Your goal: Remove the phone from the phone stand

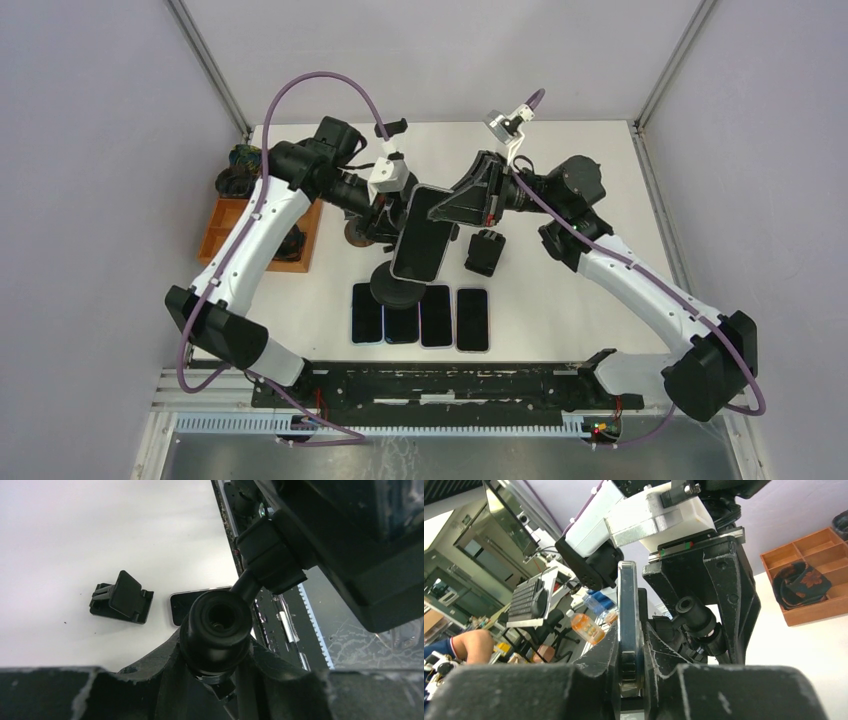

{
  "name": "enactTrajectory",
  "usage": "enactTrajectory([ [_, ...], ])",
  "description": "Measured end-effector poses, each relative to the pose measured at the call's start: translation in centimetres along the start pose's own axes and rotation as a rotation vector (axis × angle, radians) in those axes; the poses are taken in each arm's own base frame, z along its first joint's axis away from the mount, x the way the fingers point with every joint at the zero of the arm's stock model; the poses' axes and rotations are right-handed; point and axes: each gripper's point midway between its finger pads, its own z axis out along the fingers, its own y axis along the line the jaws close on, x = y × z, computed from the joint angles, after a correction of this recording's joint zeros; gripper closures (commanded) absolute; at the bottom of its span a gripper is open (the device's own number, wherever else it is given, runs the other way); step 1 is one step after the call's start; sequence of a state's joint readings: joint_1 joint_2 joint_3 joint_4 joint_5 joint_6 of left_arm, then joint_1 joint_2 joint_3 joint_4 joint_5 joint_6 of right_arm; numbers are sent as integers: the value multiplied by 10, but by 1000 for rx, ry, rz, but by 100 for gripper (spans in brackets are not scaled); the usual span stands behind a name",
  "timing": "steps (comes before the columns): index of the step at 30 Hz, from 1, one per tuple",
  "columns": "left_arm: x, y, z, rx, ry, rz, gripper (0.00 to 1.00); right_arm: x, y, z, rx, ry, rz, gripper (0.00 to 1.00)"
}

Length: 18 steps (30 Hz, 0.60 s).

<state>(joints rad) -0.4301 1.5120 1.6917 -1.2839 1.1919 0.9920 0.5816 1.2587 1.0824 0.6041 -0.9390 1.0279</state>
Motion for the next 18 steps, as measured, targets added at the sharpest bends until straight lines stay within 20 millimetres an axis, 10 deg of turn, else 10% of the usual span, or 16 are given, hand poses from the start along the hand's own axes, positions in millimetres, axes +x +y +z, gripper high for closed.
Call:
enactTrajectory([
  [18, 17, -27, 2, 38, 36, 132, 98, 11, 14, 3, -96, 27, 50, 100],
])
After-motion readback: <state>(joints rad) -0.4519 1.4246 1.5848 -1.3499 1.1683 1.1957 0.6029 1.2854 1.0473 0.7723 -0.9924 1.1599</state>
